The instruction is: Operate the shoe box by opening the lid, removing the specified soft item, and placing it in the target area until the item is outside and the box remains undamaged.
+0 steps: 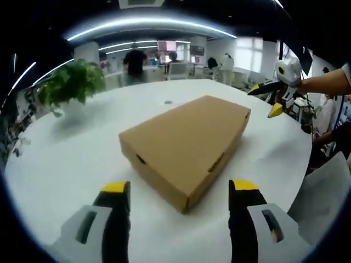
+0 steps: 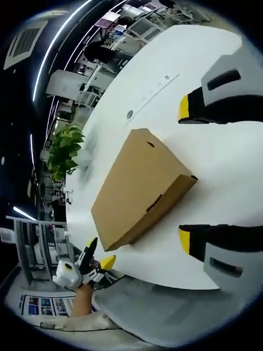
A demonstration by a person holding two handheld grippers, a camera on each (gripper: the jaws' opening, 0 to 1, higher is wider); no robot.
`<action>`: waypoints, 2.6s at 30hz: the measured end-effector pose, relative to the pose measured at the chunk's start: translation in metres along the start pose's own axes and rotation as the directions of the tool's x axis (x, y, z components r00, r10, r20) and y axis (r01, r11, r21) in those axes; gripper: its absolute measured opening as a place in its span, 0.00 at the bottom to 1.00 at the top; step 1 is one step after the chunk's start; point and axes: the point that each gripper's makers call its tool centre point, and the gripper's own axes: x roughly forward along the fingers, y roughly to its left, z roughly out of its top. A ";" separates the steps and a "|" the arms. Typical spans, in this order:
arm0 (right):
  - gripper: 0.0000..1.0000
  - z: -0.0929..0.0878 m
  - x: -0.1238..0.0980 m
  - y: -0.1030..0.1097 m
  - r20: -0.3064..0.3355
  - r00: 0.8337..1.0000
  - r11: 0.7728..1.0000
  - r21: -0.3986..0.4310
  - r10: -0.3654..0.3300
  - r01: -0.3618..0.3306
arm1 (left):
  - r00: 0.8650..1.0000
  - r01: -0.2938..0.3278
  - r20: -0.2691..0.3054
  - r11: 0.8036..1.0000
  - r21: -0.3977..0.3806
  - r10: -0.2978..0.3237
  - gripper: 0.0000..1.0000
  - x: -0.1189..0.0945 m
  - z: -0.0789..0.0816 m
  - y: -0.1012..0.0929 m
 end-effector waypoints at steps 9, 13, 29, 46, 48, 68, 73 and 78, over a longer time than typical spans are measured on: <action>0.58 0.000 0.019 0.006 -0.008 1.000 1.000 0.005 0.029 -0.029 | 1.000 -0.021 0.006 0.999 -0.024 0.022 0.68 0.004 -0.001 -0.005; 0.57 0.000 0.026 0.008 -0.011 0.999 0.999 0.021 0.035 -0.035 | 1.000 -0.027 0.006 0.999 -0.043 0.027 0.64 0.006 -0.001 -0.006; 0.43 0.001 0.044 0.009 -0.008 0.999 0.997 0.074 0.033 -0.032 | 0.999 -0.044 0.010 0.995 -0.089 0.045 0.55 0.018 -0.003 -0.010; 0.42 -0.001 0.047 0.010 -0.003 1.000 0.989 0.145 0.006 -0.005 | 0.999 -0.034 -0.004 0.995 -0.093 0.034 0.51 0.023 -0.004 -0.010; 0.41 -0.002 0.046 0.009 0.000 1.000 0.988 0.154 -0.001 0.001 | 1.000 -0.030 -0.005 0.995 -0.092 0.030 0.51 0.023 -0.004 -0.009; 0.40 0.003 0.046 0.031 0.004 0.998 0.974 0.217 -0.067 0.064 | 0.996 0.039 -0.079 0.998 -0.039 -0.042 0.49 0.019 -0.005 0.010; 0.40 0.005 0.048 0.039 0.002 0.996 0.968 0.235 -0.090 0.087 | 0.993 0.060 -0.101 0.998 -0.024 -0.062 0.49 0.018 -0.006 0.017; 0.40 0.008 0.050 0.047 -0.006 0.993 0.961 0.253 -0.114 0.112 | 0.989 0.085 -0.123 0.996 -0.008 -0.085 0.49 0.018 -0.007 0.025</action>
